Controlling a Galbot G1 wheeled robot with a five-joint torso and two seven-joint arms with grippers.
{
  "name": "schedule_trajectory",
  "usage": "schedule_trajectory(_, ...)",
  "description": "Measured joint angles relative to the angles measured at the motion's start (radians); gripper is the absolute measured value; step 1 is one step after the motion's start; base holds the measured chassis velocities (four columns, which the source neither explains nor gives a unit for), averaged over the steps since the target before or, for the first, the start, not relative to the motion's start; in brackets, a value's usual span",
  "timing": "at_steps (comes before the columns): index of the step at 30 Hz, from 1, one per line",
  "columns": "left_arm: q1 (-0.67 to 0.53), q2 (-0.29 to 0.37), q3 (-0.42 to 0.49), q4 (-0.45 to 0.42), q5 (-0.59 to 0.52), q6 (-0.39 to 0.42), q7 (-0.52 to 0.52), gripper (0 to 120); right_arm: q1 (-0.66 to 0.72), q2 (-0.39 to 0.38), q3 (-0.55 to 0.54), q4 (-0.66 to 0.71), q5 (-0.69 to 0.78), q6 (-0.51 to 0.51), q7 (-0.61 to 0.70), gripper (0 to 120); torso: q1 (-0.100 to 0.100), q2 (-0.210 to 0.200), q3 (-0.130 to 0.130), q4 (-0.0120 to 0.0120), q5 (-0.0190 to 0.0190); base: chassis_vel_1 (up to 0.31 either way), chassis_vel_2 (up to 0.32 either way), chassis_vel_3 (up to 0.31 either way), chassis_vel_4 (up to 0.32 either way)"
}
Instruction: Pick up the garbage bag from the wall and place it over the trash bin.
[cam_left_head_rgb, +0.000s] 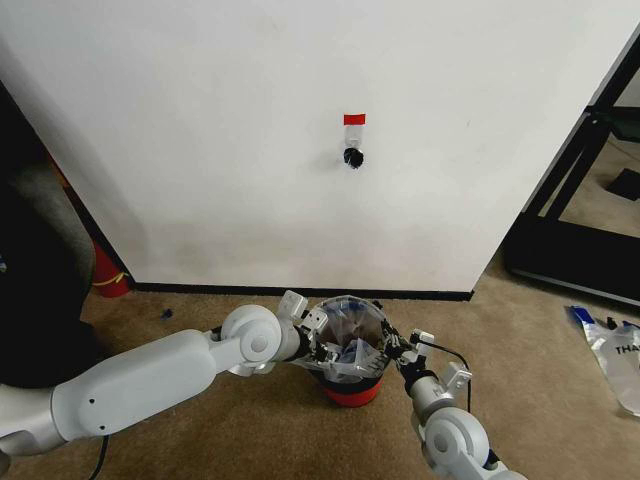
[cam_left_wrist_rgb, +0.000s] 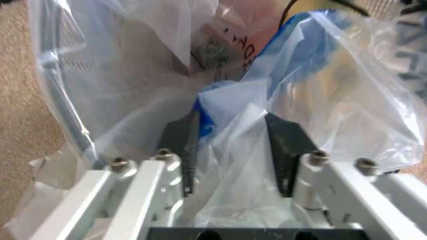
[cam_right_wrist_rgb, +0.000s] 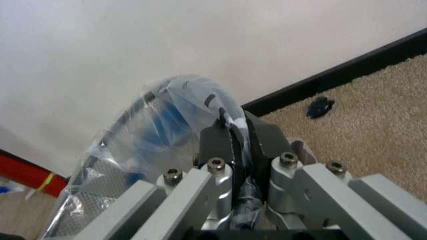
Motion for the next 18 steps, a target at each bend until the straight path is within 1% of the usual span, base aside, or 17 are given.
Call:
schedule_trajectory(1,0.001,0.001,-0.003,-0.003,0.004,0.000,0.002,30,0.000,0.001,0.000,0.000,0.000,0.000,0.000,1,0.000,0.000,0.000,0.0000,0.0000,0.000,0.000,0.000,0.000)
schedule_trajectory(2,0.005,0.003,-0.011,-0.011,0.014,0.000,0.004,23,0.000,0.002,0.000,0.000,0.002,0.000,0.000,1,0.000,0.000,0.000,0.0000,0.0001,0.000,0.000,0.000,0.000)
schedule_trajectory(4,0.013,0.007,-0.021,-0.019,0.026,0.000,0.006,16,0.000,0.004,0.000,-0.001,0.004,0.000,0.001,1,0.000,0.000,0.000,-0.0001,0.0000,0.000,0.000,0.000,0.000)
schedule_trajectory(7,0.048,0.021,-0.056,-0.048,0.060,0.000,0.016,4,0.000,0.010,0.002,-0.003,0.011,-0.001,0.008,1,0.000,0.000,0.000,-0.0001,0.0000,0.000,0.000,0.000,0.000)
schedule_trajectory(8,0.048,0.021,-0.056,-0.048,0.060,0.000,0.016,4,0.000,0.010,0.002,-0.003,0.011,-0.001,0.008,1,0.000,0.000,0.000,-0.0001,0.0000,0.000,0.000,0.000,0.000)
schedule_trajectory(9,0.068,0.030,-0.079,-0.061,0.071,0.000,0.020,0,-0.001,0.015,0.003,-0.003,0.016,-0.002,0.013,1,0.000,0.000,0.000,-0.0001,0.0000,0.000,0.000,0.000,0.000)
schedule_trajectory(11,0.106,0.050,-0.118,-0.091,0.101,0.000,0.036,0,-0.003,0.027,0.010,-0.003,0.024,-0.003,0.022,1,0.000,0.000,0.000,0.0001,0.0000,0.000,0.000,0.000,0.000)
schedule_trajectory(14,0.138,0.077,-0.147,-0.123,0.132,0.000,0.053,0,-0.004,0.037,0.016,-0.004,0.032,-0.006,0.034,1,0.000,0.000,0.000,0.0000,0.0000,0.000,0.000,0.000,0.000)
schedule_trajectory(15,0.166,0.095,-0.168,-0.150,0.152,-0.006,0.067,0,-0.004,0.043,0.019,-0.005,0.040,-0.008,0.044,1,0.000,0.000,0.000,0.0001,0.0000,0.000,0.000,0.000,0.000)
schedule_trajectory(16,0.166,0.095,-0.168,-0.150,0.152,-0.006,0.067,0,-0.004,0.043,0.019,-0.005,0.040,-0.008,0.044,1,0.000,0.000,0.000,0.0001,0.0000,0.000,0.000,0.000,0.000)
schedule_trajectory(18,0.204,0.108,-0.202,-0.178,0.184,-0.028,0.082,0,-0.004,0.050,0.023,-0.005,0.047,-0.011,0.054,1,0.000,0.000,0.000,0.0000,-0.0001,0.000,0.000,0.000,0.000)
